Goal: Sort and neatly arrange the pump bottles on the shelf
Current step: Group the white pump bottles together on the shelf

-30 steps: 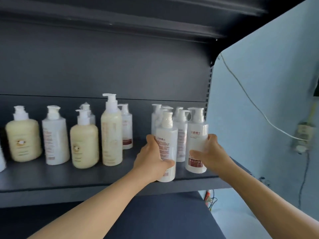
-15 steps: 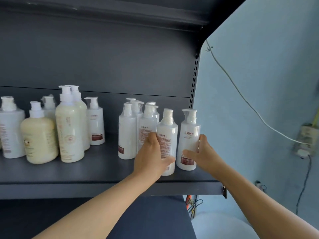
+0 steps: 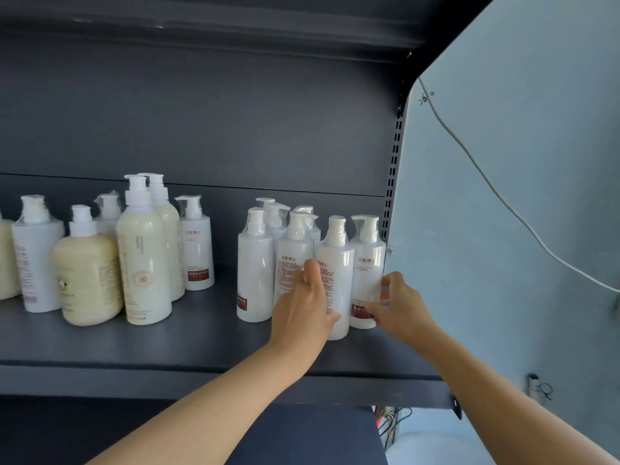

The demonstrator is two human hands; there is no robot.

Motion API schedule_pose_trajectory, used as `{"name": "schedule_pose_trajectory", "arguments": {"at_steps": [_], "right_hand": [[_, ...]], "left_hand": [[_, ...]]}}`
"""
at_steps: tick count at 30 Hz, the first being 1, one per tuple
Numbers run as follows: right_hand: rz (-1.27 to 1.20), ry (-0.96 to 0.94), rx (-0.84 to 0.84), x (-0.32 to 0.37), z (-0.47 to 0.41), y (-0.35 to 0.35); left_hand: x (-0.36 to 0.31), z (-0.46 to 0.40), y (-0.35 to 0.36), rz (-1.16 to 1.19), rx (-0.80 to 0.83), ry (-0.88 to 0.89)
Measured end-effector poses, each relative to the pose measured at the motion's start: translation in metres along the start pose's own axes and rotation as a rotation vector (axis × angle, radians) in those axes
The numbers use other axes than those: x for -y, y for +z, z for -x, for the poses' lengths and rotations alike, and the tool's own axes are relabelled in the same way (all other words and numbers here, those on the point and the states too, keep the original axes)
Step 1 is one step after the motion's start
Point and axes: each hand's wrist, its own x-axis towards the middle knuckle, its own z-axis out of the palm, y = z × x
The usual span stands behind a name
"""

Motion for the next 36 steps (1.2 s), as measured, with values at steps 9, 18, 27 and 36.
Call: {"name": "schedule_pose_trajectory", "arguments": {"at_steps": [9, 18, 27, 36], "right_hand": [[-0.005, 0.0, 0.155, 0.006, -0.023, 0.01], [0.146, -0.22, -0.074, 0.045, 0.026, -0.007], [0.252, -0.565, 0.067, 0.155, 0.076, 0.056], [0.226, -0.671, 0.197, 0.272, 0.103, 0.16]], "left_hand": [[0.001, -0.013, 0.008, -0.053, 0.036, -0.005], [0.03, 0.015, -0.033, -0.175, 0.108, 0.058], [0.124, 0.047, -0.122, -0.311, 0.172, -0.074], [0.257, 0.071, -0.215, -0.376, 0.169, -0.19]]}}
